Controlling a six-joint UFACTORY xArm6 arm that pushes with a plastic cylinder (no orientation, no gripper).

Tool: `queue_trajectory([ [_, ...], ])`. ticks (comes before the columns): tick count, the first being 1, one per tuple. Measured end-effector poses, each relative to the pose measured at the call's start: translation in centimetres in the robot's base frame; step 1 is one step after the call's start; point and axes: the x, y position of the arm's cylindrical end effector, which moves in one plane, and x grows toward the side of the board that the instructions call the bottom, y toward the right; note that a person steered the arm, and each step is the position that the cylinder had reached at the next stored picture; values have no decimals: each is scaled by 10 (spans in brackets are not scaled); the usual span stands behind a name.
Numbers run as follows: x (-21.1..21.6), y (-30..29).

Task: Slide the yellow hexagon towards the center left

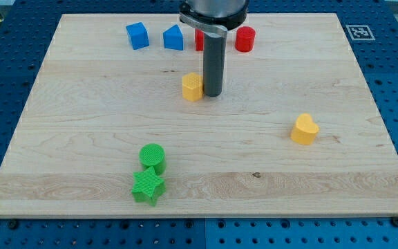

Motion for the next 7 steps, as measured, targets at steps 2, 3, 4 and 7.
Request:
queue_trajectory([
  [2, -1, -58],
  [3, -29, -45],
  [4, -37, -51],
  [7, 0, -101],
])
